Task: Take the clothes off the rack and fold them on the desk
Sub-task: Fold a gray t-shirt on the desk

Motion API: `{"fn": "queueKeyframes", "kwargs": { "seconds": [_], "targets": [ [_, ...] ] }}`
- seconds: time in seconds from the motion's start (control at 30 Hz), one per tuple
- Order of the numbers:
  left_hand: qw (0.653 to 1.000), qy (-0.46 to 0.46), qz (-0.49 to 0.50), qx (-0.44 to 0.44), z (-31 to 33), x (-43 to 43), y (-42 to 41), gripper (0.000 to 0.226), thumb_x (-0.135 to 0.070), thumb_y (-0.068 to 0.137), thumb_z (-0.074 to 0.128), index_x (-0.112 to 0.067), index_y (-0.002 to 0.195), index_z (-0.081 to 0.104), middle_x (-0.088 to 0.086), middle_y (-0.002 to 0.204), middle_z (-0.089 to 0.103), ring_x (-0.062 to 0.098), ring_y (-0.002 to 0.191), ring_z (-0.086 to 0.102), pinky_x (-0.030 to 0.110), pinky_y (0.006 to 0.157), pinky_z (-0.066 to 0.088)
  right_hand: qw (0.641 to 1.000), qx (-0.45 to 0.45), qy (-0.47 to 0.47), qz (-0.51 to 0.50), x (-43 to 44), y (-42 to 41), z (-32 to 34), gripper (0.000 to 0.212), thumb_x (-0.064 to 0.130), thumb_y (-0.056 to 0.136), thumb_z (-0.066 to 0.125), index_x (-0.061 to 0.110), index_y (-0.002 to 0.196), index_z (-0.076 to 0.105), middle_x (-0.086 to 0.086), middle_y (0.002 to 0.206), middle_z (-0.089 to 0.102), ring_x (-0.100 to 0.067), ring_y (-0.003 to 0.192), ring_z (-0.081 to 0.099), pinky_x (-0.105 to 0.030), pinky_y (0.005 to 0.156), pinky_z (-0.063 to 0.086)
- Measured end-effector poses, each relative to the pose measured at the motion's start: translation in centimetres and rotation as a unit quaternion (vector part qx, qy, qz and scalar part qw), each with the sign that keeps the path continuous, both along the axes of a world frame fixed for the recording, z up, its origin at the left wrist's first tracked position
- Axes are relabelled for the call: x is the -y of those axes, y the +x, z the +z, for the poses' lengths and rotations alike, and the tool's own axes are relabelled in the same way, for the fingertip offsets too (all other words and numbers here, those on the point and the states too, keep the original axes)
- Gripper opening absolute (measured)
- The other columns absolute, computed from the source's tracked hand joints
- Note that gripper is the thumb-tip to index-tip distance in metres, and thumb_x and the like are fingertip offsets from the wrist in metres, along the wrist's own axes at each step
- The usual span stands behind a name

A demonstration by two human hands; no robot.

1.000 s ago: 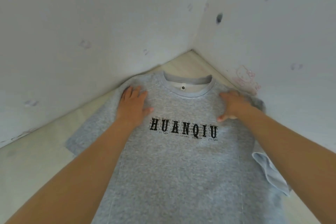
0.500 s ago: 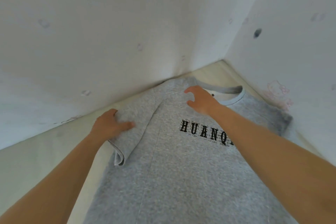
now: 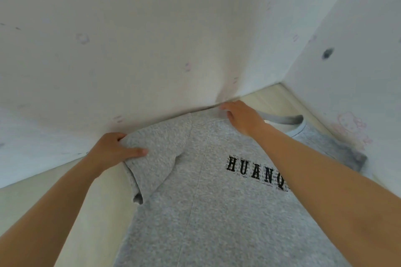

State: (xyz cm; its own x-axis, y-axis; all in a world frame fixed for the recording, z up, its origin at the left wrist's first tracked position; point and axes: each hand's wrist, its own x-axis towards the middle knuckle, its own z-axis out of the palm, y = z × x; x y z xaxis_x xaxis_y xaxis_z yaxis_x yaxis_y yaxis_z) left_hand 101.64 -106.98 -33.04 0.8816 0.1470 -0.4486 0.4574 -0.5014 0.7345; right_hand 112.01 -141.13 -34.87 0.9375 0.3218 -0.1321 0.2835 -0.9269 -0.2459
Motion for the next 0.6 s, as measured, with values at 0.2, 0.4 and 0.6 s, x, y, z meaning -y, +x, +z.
{"fn": "queueKeyframes", "kwargs": {
  "seconds": [0.2, 0.4, 0.6],
  "targets": [
    [0.993, -0.118, 0.002, 0.031, 1.7, -0.3, -0.9, 0.056, -0.039, 0.057, 0.090, -0.024, 0.105, 0.065, 0.001, 0.101, 0.071, 0.020, 0.094, 0.068, 0.042, 0.079, 0.058, 0.996, -0.017, -0.061, 0.068, -2.6, 1.5, -1.1, 0.059, -0.006, 0.089, 0.046, 0.024, 0.139, 0.037, 0.004, 0.140, 0.042, -0.026, 0.104, 0.059, -0.043, 0.080, 0.053],
    [0.993, -0.074, -0.073, 0.059, 5.0, 1.9, -2.4, 0.036, -0.038, 0.070, 0.084, -0.019, 0.094, 0.066, 0.002, 0.089, 0.069, 0.025, 0.087, 0.066, 0.047, 0.077, 0.054, 0.996, -0.031, -0.012, 0.081, -2.0, 2.2, -0.2, 0.025, 0.003, 0.089, 0.058, 0.009, 0.113, 0.060, -0.008, 0.119, 0.045, -0.030, 0.091, 0.057, -0.034, 0.074, 0.042],
    [0.973, -0.152, -0.171, 0.041, 8.6, 9.0, -4.4, 0.019, -0.015, 0.080, 0.076, -0.023, 0.094, 0.066, -0.010, 0.089, 0.071, 0.004, 0.085, 0.067, 0.026, 0.077, 0.054, 0.981, -0.026, 0.175, -0.079, 1.6, 0.4, 2.8, 0.024, -0.008, 0.083, 0.054, 0.007, 0.099, 0.062, -0.006, 0.094, 0.058, -0.020, 0.085, 0.054, -0.032, 0.078, 0.047]
  ]
}}
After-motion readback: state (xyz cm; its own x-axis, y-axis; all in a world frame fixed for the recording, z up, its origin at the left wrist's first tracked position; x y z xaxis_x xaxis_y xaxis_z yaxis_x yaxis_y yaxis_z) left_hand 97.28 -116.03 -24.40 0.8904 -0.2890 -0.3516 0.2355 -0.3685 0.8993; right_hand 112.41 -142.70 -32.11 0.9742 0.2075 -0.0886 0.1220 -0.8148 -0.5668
